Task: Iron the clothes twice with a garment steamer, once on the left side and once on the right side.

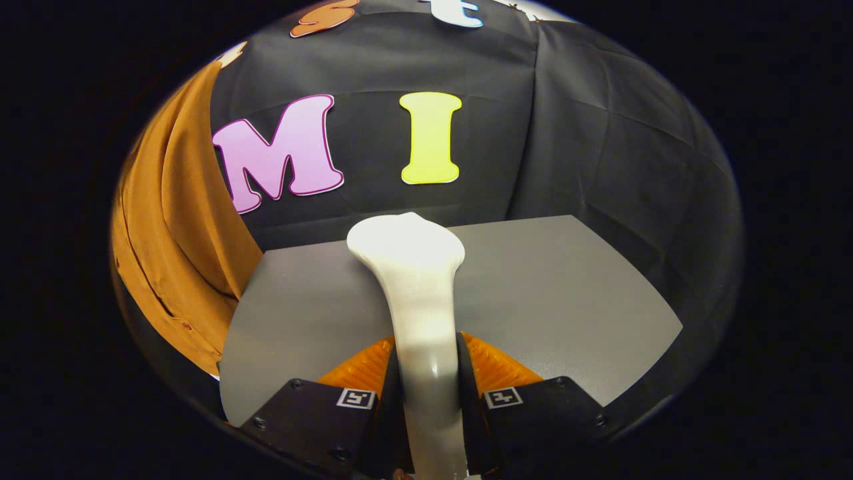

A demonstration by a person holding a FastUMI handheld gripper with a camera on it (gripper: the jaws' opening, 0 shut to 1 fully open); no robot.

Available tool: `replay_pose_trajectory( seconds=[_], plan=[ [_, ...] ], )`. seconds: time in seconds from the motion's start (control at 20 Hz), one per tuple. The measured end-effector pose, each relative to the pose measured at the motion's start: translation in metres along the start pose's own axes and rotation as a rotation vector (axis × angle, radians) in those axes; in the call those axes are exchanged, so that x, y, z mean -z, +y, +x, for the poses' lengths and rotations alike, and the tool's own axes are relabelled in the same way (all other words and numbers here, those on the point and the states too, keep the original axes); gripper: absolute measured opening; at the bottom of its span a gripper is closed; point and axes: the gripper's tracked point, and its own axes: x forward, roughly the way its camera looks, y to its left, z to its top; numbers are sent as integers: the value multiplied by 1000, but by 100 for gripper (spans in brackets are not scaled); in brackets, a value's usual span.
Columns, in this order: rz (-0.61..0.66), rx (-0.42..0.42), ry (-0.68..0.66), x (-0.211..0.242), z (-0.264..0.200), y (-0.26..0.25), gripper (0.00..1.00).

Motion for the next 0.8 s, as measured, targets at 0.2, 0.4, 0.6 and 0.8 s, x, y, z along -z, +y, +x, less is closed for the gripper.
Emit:
replay_pose_trajectory(
  seconds=[0.2,0.4,0.6,0.8],
  plan=[
    [12,6,-63,-16,-22,-1,45],
    [17,9,-132,-28,-54,3,44],
    [23,18,-189,-36,-86,12,44],
    [61,21,-245,-45,-114,33,44]
  ],
)
